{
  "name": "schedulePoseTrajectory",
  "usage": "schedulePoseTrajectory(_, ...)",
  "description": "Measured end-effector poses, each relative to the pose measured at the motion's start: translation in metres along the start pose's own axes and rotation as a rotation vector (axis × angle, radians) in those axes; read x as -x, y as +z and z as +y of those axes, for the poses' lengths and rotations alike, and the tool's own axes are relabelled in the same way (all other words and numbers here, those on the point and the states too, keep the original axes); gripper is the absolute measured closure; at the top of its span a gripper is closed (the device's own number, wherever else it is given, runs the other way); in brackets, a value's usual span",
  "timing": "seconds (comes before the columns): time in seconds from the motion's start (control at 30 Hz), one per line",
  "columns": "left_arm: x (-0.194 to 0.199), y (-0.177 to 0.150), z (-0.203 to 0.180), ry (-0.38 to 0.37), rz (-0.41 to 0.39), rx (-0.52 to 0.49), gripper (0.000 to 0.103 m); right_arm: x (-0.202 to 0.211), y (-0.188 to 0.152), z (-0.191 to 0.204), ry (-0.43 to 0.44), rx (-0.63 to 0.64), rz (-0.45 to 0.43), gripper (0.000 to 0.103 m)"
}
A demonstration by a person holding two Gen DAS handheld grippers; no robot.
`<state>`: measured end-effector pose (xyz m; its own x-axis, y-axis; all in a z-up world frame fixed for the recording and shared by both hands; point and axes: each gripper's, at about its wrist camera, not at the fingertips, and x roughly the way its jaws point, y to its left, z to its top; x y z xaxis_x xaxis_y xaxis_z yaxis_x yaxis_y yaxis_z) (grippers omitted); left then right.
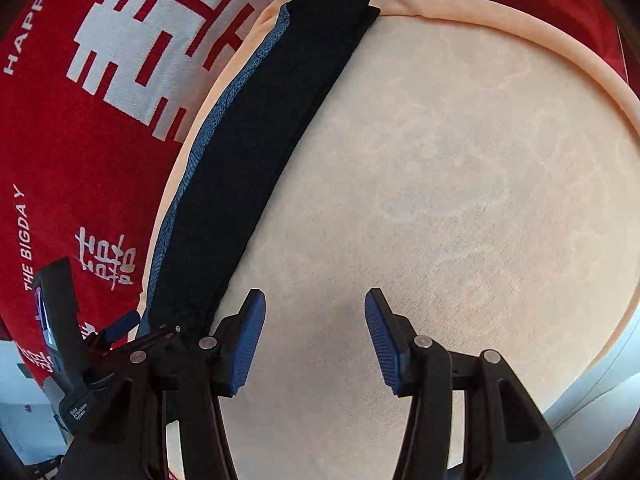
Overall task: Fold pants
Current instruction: 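Lift the trousers edge with the right gripper and fold it over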
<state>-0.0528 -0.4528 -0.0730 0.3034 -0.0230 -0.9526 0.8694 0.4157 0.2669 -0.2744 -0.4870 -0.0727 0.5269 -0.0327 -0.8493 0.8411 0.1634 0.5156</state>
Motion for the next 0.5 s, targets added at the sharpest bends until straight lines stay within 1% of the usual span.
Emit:
schedulePoseTrajectory(0.07,0.005,-0.001,-0.002,0.001,0.004,0.018,0.000,0.002,0.006,-0.003,0.005,0.003,0.000,0.047)
schedulePoseTrajectory(0.13,0.001,0.003,-0.001,0.000,0.009,0.030,0.000,0.004,0.015,-0.010,0.013,0.010,-0.006,0.047)
schedulePoseTrajectory(0.17,-0.007,0.006,0.004,0.001,0.011,0.035,0.000,0.005,0.020,-0.012,0.016,0.018,-0.012,0.047)
schedulePoseTrajectory(0.23,-0.006,0.010,0.003,-0.003,0.014,0.052,0.000,0.007,0.031,-0.018,0.024,0.042,-0.019,0.047)
schedulePoseTrajectory(0.3,-0.005,0.015,0.003,-0.014,0.013,0.077,0.000,0.008,0.044,-0.024,0.060,0.054,-0.023,0.047)
schedulePoseTrajectory(0.4,0.003,0.027,0.001,-0.042,-0.029,0.115,0.000,0.010,0.065,-0.035,0.124,0.047,-0.034,0.047)
schedulePoseTrajectory(0.5,0.006,0.038,-0.007,-0.074,-0.068,0.135,0.000,0.011,0.085,-0.040,0.142,0.052,-0.050,0.047)
